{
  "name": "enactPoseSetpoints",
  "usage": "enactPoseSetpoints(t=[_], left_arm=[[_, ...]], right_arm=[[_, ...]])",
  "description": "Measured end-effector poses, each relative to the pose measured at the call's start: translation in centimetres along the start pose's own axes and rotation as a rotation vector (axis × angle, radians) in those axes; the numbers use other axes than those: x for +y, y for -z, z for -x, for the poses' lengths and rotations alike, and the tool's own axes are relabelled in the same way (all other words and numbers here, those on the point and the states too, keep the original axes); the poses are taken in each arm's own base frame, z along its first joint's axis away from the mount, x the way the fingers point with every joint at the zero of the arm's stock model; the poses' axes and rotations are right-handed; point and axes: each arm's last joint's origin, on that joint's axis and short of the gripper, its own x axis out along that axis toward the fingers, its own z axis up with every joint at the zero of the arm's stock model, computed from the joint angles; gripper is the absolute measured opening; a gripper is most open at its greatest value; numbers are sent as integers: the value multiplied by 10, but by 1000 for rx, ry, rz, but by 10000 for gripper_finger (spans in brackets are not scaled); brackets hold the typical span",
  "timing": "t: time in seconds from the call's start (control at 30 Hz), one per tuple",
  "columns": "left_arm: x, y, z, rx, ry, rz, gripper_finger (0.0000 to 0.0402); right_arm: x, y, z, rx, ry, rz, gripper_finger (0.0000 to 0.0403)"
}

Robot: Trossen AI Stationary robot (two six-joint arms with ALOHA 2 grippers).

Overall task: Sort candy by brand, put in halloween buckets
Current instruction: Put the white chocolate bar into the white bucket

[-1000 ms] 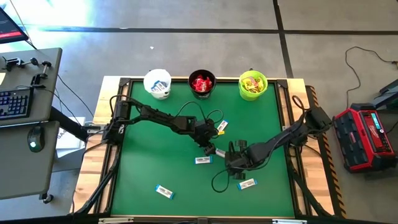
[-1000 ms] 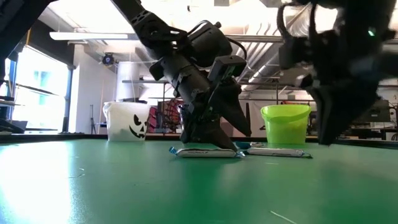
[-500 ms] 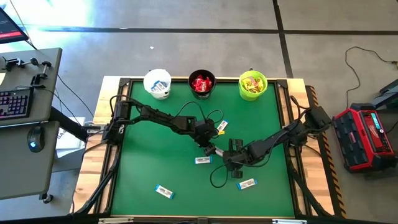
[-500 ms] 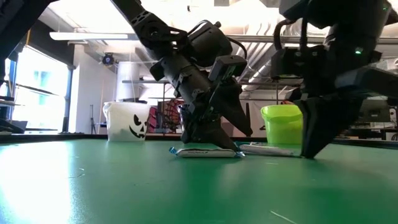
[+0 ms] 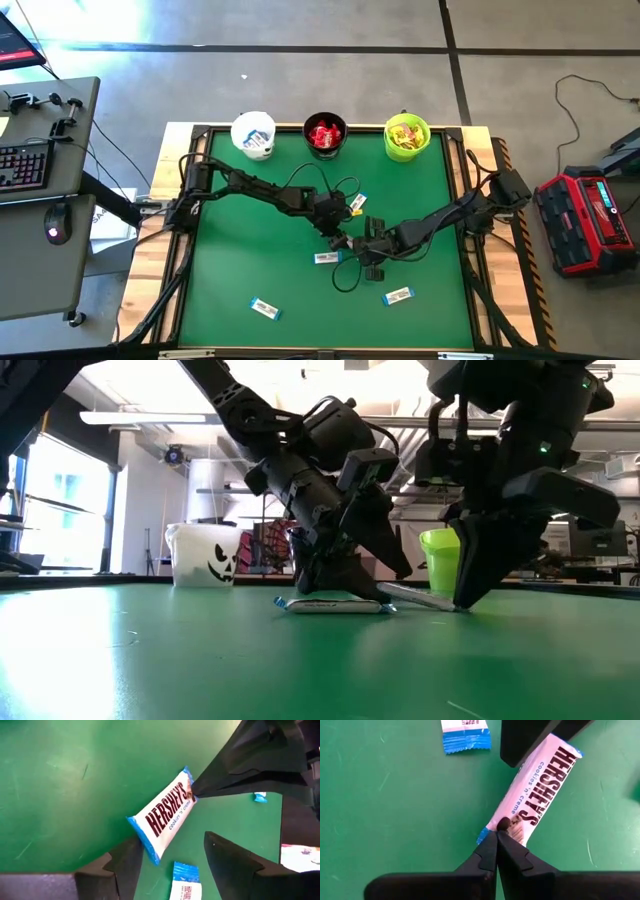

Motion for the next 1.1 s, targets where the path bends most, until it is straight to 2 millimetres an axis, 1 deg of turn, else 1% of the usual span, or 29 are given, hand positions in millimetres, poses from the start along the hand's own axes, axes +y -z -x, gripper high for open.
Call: enactPoseSetpoints(t=[0.17, 0.33, 0.5, 0.67, 0.97, 1.1], left_arm=[[0, 0, 0, 21, 27, -13, 174], [5, -3, 3, 27, 53, -3, 144], [10, -9, 7, 6, 52, 6, 128], [11, -10, 7, -2, 54, 5, 109], [12, -11, 8, -3, 53, -20, 49], [13, -11, 8, -2, 50, -38, 32]], right_arm=[[2, 1, 1, 3, -2, 7, 0], [4, 2, 1, 1, -2, 17, 0], [4, 1, 1, -1, 0, 26, 0], [4, 1, 1, -6, -2, 34, 0], [4, 1, 1, -6, -2, 34, 0], [6, 2, 1, -5, -3, 40, 0]])
